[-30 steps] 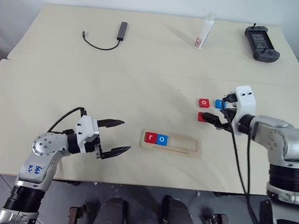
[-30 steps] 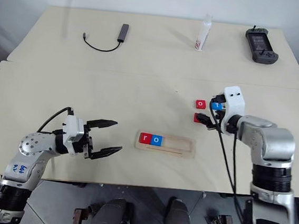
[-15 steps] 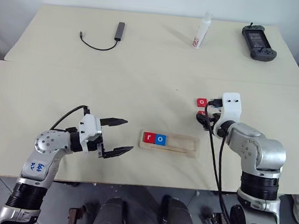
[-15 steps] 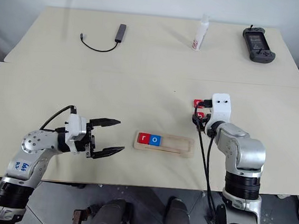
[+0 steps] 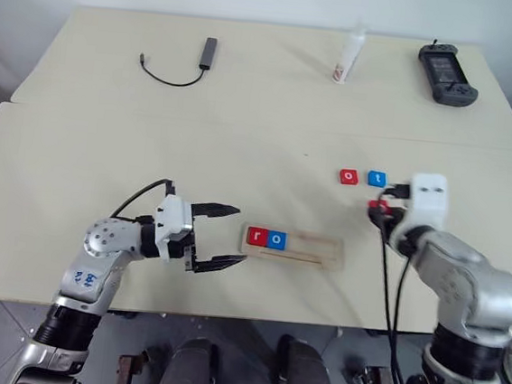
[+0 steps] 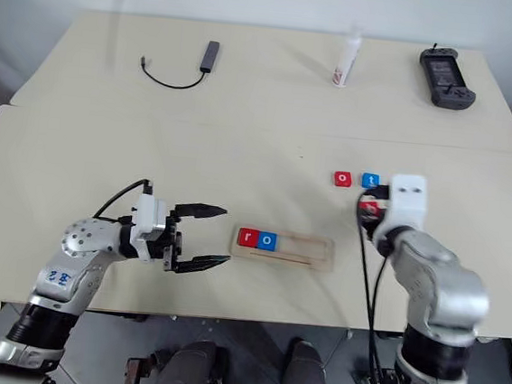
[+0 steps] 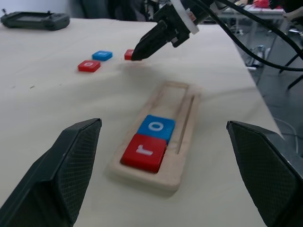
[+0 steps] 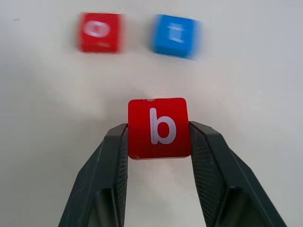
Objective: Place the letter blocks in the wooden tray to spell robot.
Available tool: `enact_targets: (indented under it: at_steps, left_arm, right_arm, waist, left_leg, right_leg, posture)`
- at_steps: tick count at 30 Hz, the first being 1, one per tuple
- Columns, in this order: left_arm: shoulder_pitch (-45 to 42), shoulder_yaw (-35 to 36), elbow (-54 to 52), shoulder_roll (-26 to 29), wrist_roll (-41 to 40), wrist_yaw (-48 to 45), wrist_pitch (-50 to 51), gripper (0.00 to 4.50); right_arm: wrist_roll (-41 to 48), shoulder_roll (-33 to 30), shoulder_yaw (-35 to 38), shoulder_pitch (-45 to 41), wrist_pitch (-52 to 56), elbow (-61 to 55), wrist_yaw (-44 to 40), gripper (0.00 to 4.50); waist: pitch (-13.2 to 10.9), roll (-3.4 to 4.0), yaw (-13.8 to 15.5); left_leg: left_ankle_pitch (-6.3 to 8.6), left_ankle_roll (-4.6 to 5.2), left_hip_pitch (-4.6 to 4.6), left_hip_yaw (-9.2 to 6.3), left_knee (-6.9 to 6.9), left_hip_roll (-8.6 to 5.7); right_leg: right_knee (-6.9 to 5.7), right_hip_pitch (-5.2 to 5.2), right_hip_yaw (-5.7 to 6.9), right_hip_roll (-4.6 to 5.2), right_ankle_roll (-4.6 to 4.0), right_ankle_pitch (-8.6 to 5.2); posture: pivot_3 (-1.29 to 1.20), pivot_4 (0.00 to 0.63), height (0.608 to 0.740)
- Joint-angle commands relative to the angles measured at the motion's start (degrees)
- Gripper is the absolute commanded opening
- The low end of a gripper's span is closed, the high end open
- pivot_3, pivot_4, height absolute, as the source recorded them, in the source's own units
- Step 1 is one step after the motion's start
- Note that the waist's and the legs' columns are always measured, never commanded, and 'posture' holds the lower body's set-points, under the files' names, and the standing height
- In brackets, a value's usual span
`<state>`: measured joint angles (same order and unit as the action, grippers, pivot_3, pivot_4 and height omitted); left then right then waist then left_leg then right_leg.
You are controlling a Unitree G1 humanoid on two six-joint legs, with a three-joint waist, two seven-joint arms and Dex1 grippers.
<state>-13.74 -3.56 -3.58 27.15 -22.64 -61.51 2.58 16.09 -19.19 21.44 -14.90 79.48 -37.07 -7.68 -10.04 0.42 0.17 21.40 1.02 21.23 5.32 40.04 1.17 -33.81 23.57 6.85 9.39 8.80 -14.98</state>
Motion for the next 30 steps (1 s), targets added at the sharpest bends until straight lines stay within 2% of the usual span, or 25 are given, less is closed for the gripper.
enact_targets:
  at_steps: [1,5,9,12,16,18,21,24,27,30]
  left_arm:
    - [-1.16,-1.22,-0.05,-0.57,-1.28,-1.92,0.24,4.50]
    - [-2.34,-1.62,0.37,-0.13,-1.75,-3.71,1.13,4.50]
    - [-3.57,-1.23,1.21,0.32,-1.89,-4.58,1.55,4.50]
    - [-3.45,-1.03,1.03,0.54,-1.77,-4.73,1.59,4.50]
    - [-3.11,-0.80,0.82,0.24,-1.36,-3.92,1.05,4.50]
    - [-2.78,-0.72,0.63,0.00,-1.16,-3.30,0.80,4.50]
    - [-2.09,-0.42,0.26,-0.41,-0.82,-2.02,0.10,4.50]
    - [-1.42,-0.31,-0.28,-0.51,-0.85,-1.22,-0.09,4.50]
    - [-0.58,-0.31,-1.20,-0.40,-1.27,-0.51,0.97,4.50]
    - [0.81,-0.32,-3.21,-0.15,-1.20,-0.15,0.37,4.50]
  right_arm:
    - [1.10,3.88,4.40,3.99,4.52,-11.41,0.23,1.46]
    - [0.76,6.63,1.42,11.59,5.71,-18.51,0.44,1.46]
    - [-0.08,8.26,-2.06,15.54,4.47,-20.09,1.39,1.46]
    - [0.25,7.78,-2.15,16.07,4.32,-19.65,0.45,2.46]
    - [4.03,3.64,0.66,15.10,4.83,-18.59,-6.35,3.80]
    - [6.67,-2.58,1.62,16.37,2.58,-17.30,-12.49,4.47]
    - [7.40,-18.37,2.75,20.09,-12.66,-10.02,-27.60,4.47]
    - [5.65,-28.62,1.72,23.02,-28.71,-1.38,-39.02,4.47]
    - [2.80,-35.46,-0.24,22.46,-48.31,11.79,-51.18,4.47]
    - [1.39,-39.92,-6.63,14.20,-60.41,27.25,-61.19,4.47]
  waist:
    - [0.00,0.00,-0.23]
    - [0.02,0.03,-0.49]
    - [0.02,0.03,-0.43]
    - [0.02,0.03,-0.41]
    - [0.02,0.03,-0.31]
    - [0.02,0.03,-0.26]
    - [0.01,0.02,-0.23]
    - [-0.01,-0.10,-0.24]
    - [-0.03,-0.14,-0.28]
    - [-0.08,-0.25,-0.59]
  left_leg:
    - [0.00,0.00,0.00,0.01,0.01,0.00]
    - [-0.01,-0.01,-0.10,0.04,0.01,0.03]
    - [-0.01,-0.01,-0.09,0.04,0.02,0.01]
    - [-0.01,-0.01,-0.10,0.04,0.02,0.01]
    - [0.00,0.00,-0.07,0.02,0.02,0.00]
    - [0.00,0.01,-0.07,0.00,0.02,0.00]
    - [0.04,0.07,-0.05,-0.01,0.02,-0.03]
    - [0.07,0.13,-0.11,0.01,0.00,-0.05]
    - [0.07,0.13,-0.14,0.06,0.01,-0.05]
    - [0.06,0.14,-0.19,0.13,0.05,-0.05]
  right_leg:
    - [-0.01,0.00,-0.02,0.00,0.00,0.00]
    - [-0.06,0.00,-0.10,-0.03,0.00,0.00]
    - [-0.06,0.00,-0.14,-0.03,-0.01,0.00]
    - [-0.06,0.00,-0.14,-0.03,-0.01,0.00]
    - [-0.04,0.00,-0.14,-0.03,-0.01,0.00]
    - [-0.04,-0.01,-0.13,-0.03,-0.01,0.00]
    - [0.00,-0.02,-0.14,-0.01,-0.01,0.00]
    - [0.08,-0.09,-0.15,0.01,0.02,0.01]
    - [0.08,-0.09,-0.17,0.00,0.03,0.02]
    - [0.09,-0.15,-0.21,0.00,0.08,0.05]
  posture:
    - [0.00,0.150,0.740]
    - [0.00,0.150,0.740]
    - [0.00,0.150,0.740]
    - [0.00,0.150,0.740]
    - [0.00,0.150,0.740]
    - [0.00,0.150,0.740]
    - [0.00,0.150,0.740]
    - [0.00,0.150,0.740]
    - [0.00,0.150,0.740]
    - [0.00,0.150,0.740]
